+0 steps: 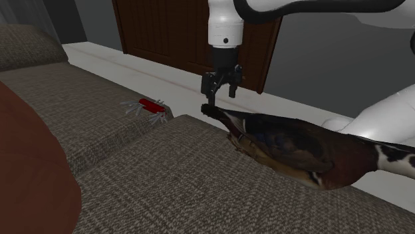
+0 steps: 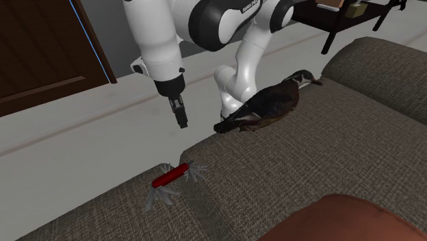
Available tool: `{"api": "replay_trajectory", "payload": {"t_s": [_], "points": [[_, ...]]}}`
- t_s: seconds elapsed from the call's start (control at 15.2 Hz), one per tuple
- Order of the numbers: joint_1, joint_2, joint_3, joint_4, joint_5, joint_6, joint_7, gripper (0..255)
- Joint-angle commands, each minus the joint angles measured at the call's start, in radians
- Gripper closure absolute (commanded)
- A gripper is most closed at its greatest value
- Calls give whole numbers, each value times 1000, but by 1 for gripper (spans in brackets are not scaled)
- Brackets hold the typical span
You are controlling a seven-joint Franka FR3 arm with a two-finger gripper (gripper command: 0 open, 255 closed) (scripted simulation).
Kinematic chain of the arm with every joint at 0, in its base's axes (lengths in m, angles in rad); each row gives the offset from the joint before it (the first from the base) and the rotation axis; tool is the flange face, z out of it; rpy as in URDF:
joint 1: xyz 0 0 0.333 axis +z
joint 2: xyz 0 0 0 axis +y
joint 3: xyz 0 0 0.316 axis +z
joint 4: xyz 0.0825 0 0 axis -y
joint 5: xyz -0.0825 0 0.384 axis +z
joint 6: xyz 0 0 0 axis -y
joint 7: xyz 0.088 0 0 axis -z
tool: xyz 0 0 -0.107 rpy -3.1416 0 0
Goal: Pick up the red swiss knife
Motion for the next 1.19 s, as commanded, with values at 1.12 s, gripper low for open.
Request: {"api": "replay_trajectory", "payload": {"t_s": [1.12], "points": [[77,519,298,593,-172,-10,434,0]]}}
